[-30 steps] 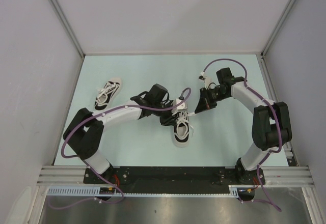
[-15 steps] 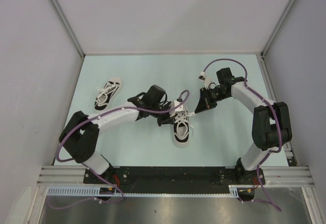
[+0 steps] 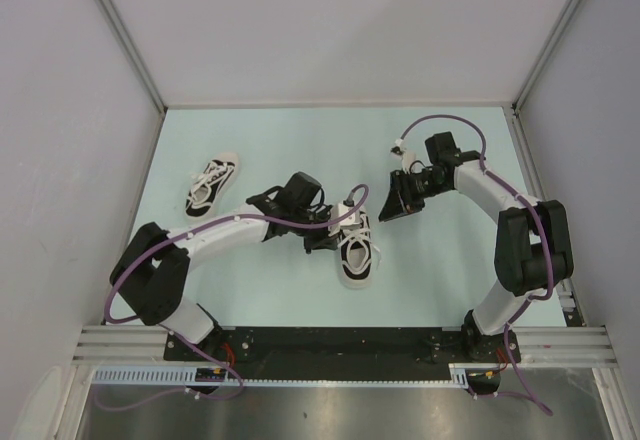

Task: Tie the shoes

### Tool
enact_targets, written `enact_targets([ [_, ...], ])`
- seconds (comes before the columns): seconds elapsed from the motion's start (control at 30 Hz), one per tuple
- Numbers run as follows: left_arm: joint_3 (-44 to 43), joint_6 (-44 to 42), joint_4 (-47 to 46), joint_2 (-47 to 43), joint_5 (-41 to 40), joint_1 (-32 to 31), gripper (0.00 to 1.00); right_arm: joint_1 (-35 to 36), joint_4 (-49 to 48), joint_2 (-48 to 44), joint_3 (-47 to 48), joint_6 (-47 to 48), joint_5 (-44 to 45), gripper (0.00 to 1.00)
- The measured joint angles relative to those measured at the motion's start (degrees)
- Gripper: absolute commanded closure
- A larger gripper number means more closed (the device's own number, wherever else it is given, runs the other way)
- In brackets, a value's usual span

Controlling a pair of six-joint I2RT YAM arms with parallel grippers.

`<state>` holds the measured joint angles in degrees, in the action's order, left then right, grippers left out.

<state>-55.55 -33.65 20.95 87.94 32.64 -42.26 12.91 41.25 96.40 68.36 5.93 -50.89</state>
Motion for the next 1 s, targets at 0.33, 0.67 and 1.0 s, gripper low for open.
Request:
enact_targets([
  [0.33,0.4,0.0,-0.3,0.0,0.0,0.0,1.0,0.5,0.0,-0.2,0.0,-8.1,-0.3,0.57],
  [0.67,0.9,0.1,-0.4,-0.7,0.0,0.0,1.0,2.4,-1.4,0.8,0.0,-14.2,2.5,0.62],
  [1.0,1.6,0.1,-0.7,-0.7,0.0,0.0,1.0,3.1,-2.4,4.9,0.0,-17.7,3.3,0.62],
])
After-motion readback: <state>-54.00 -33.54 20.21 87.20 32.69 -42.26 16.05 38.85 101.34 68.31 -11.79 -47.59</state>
